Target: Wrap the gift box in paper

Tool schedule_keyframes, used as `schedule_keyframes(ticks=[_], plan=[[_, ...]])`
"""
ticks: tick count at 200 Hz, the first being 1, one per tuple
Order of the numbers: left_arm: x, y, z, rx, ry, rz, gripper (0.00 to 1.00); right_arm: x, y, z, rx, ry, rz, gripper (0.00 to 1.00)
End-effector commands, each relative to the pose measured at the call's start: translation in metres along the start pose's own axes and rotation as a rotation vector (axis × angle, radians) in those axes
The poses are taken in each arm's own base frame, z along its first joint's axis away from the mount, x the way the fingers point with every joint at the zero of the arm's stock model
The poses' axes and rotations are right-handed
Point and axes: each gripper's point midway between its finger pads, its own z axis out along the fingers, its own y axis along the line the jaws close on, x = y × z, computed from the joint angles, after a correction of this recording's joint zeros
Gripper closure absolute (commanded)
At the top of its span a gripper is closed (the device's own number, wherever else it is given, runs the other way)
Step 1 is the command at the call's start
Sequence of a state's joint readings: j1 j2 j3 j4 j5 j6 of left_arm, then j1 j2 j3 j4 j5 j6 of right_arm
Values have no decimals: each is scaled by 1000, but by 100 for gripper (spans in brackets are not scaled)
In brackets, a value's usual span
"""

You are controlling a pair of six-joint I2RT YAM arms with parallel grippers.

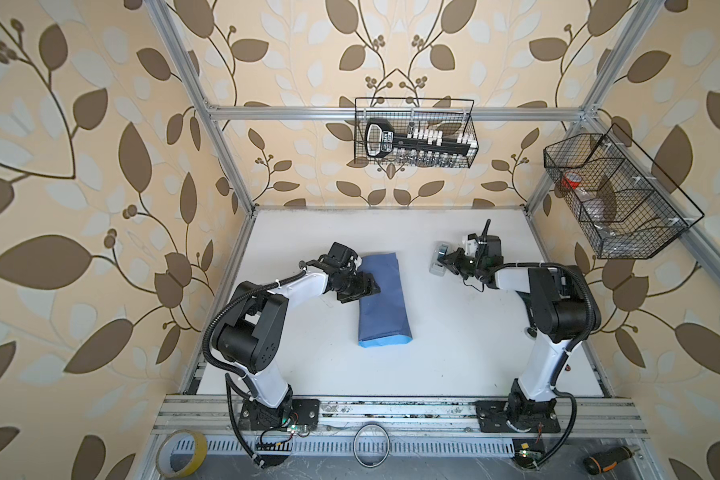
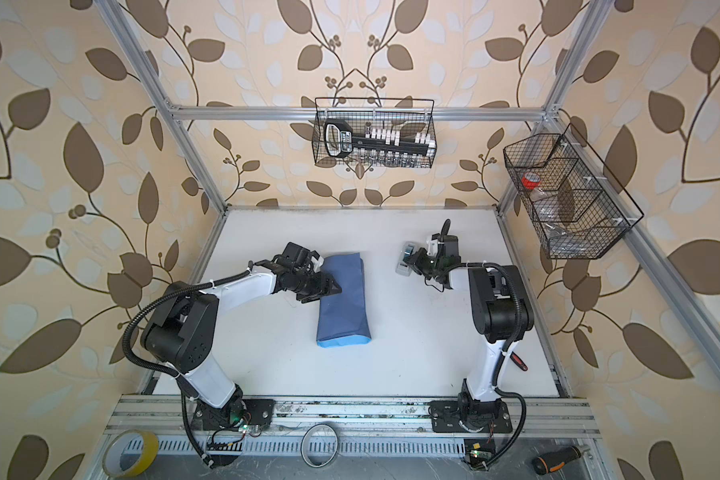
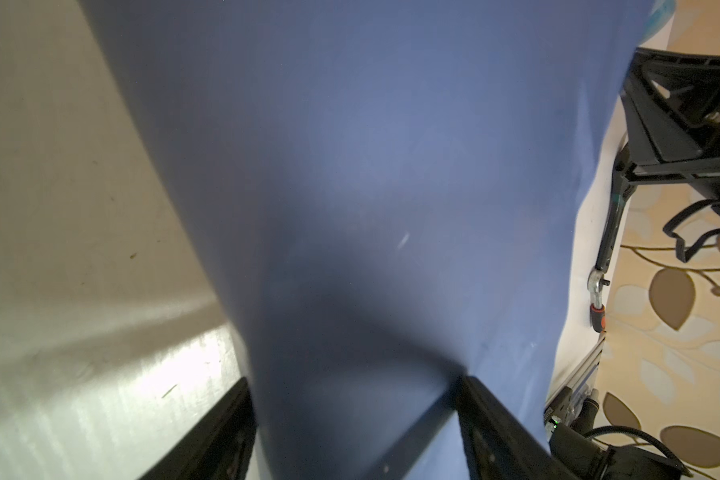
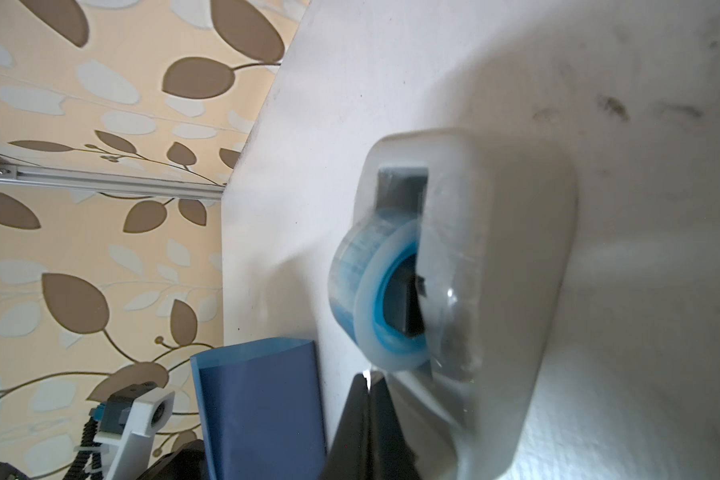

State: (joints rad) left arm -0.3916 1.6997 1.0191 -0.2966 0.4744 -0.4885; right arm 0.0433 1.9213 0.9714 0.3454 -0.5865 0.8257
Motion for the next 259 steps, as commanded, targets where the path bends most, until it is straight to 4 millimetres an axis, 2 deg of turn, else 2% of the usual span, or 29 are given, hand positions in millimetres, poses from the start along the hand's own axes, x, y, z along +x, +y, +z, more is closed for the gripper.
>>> schedule_keyframes(ticks=[1,41,142,259], plan=[[24,44,19,-146,70,-44,24,-1,24,-6,-109,4,6,100],[24,45,19,-150,71,-42,24,0,42,-13,-191,2,37,100],[25,49,24,-164,85,-36,24,9,58,-24,-270,9,59,100],[26,50,23,-165,85,-38,24,25,54,-33,-264,19,51,100]])
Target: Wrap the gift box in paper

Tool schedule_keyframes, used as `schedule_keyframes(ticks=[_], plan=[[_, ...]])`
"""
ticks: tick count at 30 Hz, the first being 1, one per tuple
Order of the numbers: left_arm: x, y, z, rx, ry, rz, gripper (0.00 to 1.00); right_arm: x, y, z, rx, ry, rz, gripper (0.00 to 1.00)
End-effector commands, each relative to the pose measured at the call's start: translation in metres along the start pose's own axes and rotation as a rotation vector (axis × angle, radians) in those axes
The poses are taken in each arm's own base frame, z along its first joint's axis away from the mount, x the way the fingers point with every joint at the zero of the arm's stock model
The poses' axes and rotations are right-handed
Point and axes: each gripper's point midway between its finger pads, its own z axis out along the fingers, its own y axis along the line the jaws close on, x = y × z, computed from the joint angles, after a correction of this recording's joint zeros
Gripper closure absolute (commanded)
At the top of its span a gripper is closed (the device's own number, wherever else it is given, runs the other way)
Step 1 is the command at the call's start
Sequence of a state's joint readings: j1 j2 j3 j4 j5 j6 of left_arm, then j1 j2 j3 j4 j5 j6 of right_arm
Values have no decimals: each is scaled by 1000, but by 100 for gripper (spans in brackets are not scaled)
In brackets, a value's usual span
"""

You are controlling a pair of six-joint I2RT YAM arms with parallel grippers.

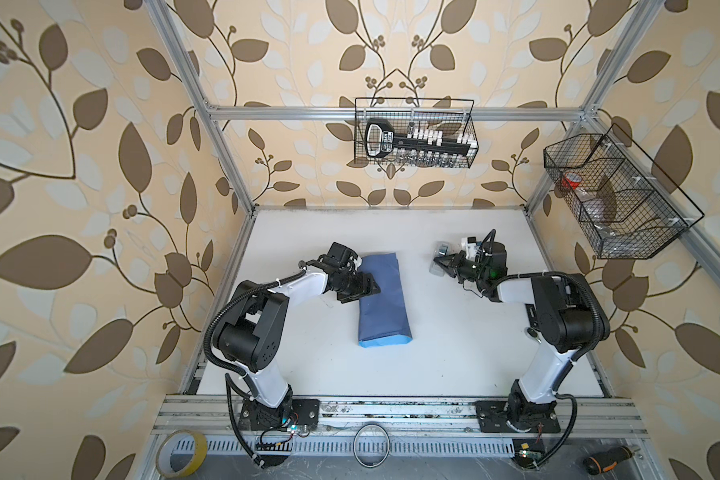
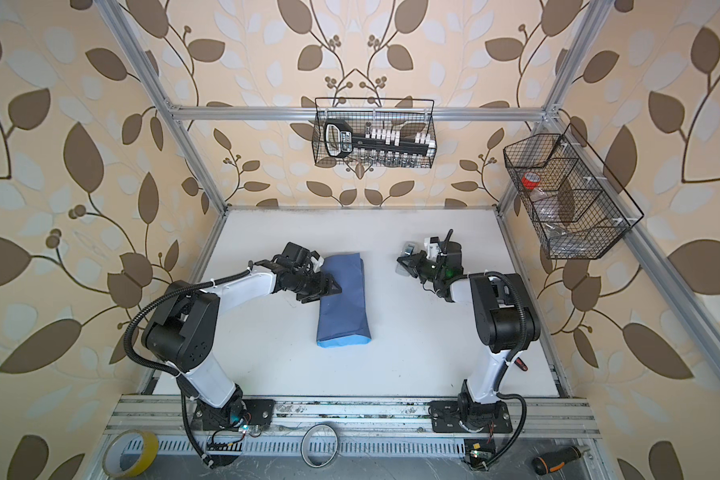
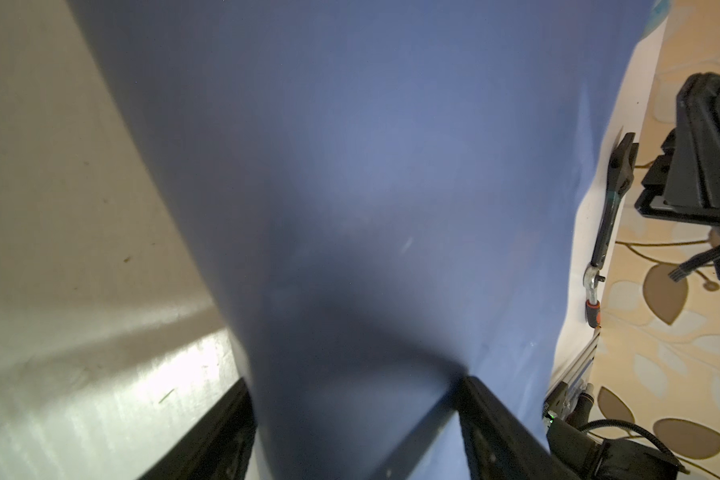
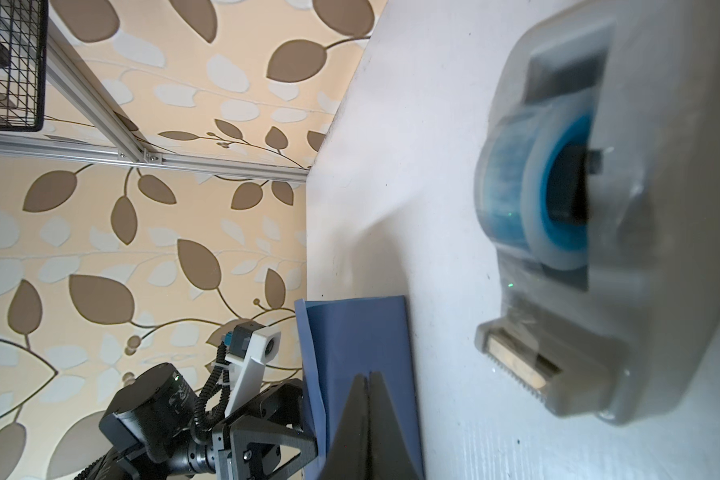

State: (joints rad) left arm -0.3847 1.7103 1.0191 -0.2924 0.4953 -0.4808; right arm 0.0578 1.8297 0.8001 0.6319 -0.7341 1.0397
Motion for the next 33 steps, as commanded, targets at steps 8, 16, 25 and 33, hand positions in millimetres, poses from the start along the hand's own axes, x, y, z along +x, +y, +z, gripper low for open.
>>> schedule_keyframes(ticks=[8,16,25,33], plan=[[24,48,21,-177,69,-38,24,-24,-10,-29,163,-89,-147,77],[24,48,22,-174,73,-41,24,-40,-31,-23,282,-101,-193,58],[24,49,22,-177,75,-40,24,-44,-44,-6,288,-66,-178,60],[24,49,23,-176,76,-40,24,-40,-49,2,284,-39,-170,63]])
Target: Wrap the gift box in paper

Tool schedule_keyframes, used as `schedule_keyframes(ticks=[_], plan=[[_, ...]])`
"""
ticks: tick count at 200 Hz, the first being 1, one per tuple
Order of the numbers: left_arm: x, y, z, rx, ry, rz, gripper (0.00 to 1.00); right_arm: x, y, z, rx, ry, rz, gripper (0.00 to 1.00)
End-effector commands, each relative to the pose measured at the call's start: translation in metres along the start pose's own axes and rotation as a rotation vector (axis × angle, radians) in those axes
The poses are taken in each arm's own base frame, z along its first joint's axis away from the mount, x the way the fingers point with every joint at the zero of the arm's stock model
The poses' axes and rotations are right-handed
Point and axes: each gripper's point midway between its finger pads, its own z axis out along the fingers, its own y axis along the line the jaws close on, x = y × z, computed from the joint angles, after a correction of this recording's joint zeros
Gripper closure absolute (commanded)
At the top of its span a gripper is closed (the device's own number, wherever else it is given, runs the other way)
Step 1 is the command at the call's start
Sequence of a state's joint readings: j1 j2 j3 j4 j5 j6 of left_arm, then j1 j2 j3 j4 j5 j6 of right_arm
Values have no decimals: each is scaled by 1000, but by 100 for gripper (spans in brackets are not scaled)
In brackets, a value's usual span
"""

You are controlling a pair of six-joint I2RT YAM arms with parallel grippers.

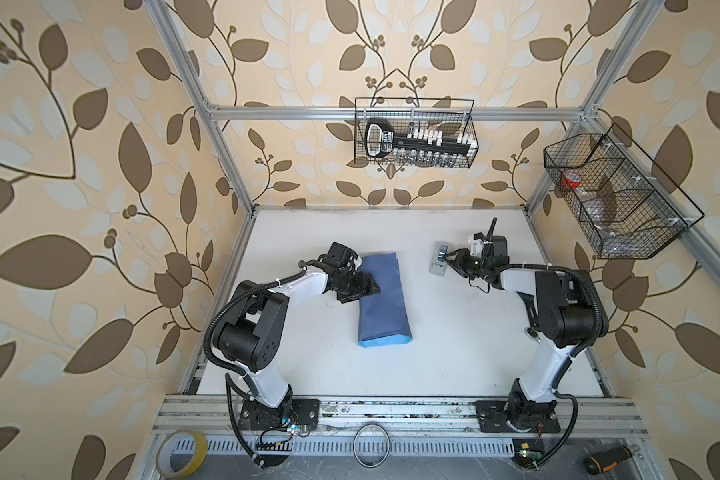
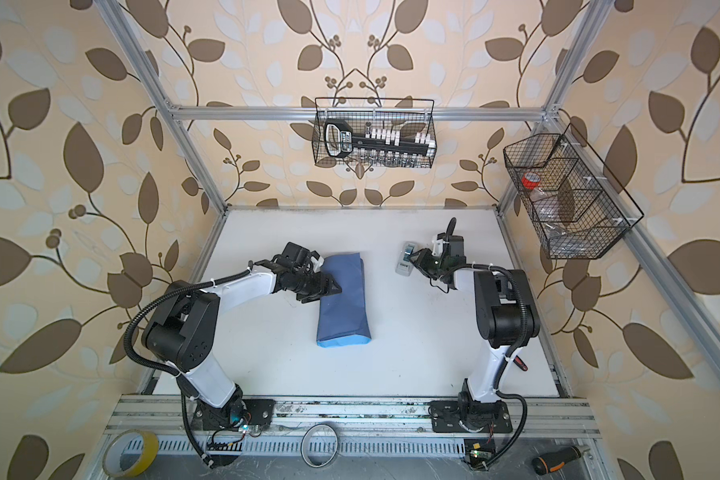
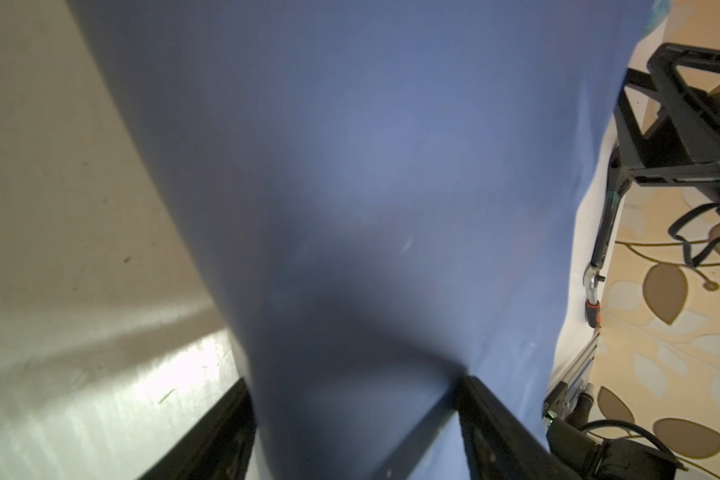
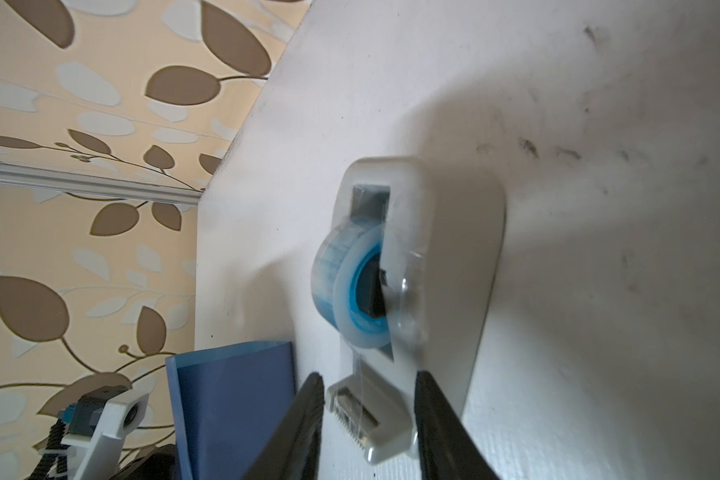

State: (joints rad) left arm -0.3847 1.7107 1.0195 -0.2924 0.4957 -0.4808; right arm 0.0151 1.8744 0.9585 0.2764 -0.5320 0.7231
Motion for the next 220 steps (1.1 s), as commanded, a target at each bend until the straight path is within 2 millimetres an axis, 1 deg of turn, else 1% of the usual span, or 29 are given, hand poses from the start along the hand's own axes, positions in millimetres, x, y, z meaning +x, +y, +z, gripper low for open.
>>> schedule_keyframes(ticks=[1,75,117,164,220], plan=[[24,49,23,-177,76,-40,24,0,3,7,-12,19,-21,63],[25,51,24,-181,79,-41,24,6,3,15,-18,43,-14,68],[26,51,24,-180,81,-42,24,9,2,17,-14,46,-1,68],[25,50,24,-178,78,-41,24,17,0,25,-29,65,33,68],[26,50,23,-178,78,-41,24,20,-2,31,-55,70,74,70]])
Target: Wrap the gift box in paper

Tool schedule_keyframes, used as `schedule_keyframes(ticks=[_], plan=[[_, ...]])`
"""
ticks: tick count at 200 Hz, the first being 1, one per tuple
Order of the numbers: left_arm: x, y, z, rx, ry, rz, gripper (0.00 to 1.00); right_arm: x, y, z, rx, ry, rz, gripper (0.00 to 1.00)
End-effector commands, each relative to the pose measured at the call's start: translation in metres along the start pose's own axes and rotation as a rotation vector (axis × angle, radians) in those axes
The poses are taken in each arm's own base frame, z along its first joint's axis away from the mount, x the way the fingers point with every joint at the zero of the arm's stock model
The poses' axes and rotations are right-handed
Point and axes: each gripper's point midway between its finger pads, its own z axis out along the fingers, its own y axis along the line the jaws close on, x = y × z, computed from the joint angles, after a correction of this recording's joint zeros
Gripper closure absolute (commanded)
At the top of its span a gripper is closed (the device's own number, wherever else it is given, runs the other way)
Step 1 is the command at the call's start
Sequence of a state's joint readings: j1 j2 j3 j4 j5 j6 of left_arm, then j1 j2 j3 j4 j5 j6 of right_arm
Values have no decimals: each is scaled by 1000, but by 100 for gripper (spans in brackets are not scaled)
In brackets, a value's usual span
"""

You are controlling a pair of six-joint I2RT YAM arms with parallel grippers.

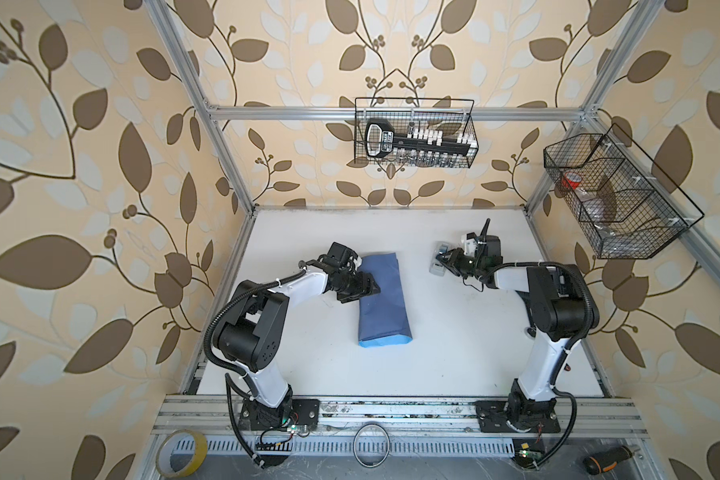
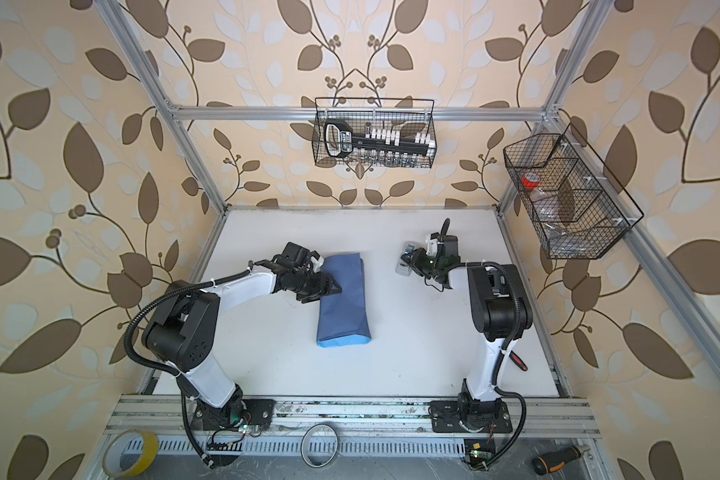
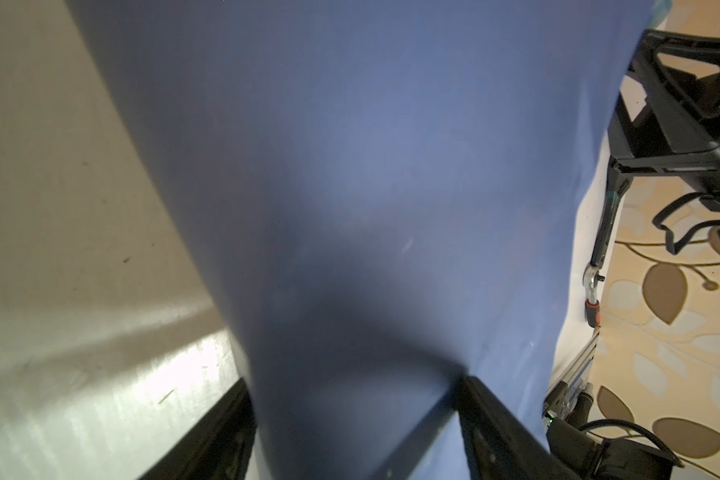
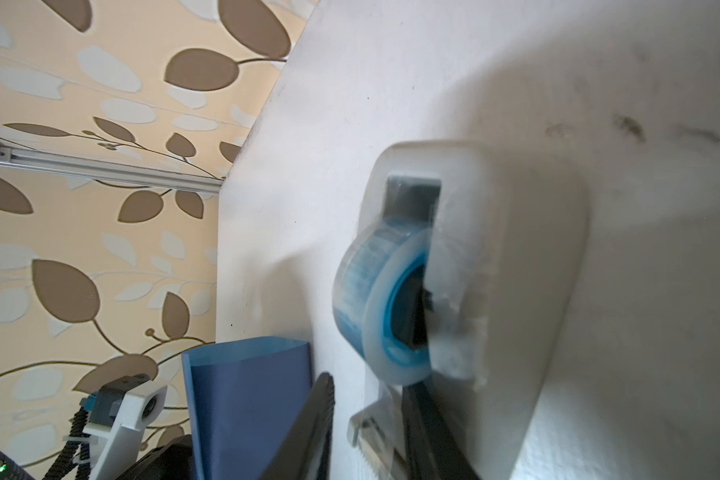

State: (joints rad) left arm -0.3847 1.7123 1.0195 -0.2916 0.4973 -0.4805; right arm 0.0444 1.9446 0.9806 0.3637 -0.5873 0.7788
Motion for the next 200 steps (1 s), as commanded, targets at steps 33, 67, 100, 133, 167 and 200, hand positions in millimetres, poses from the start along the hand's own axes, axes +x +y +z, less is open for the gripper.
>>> schedule_keyframes(ticks=[33,67,100,133,167,200], plan=[[25,51,23,-180,76,-41,24,11,-13,10,-1,31,72,73],[26,51,23,-181,77,-42,24,11,-10,10,-21,28,82,78],[26,51,23,-181,77,-42,24,10,-6,9,-47,26,97,85],[26,52,24,-183,80,-43,24,6,1,7,-75,18,105,93],[26,52,25,-184,81,-44,24,-2,13,1,-135,-3,115,100],[26,52,25,-181,81,-45,24,-4,22,-6,-187,-24,138,100]])
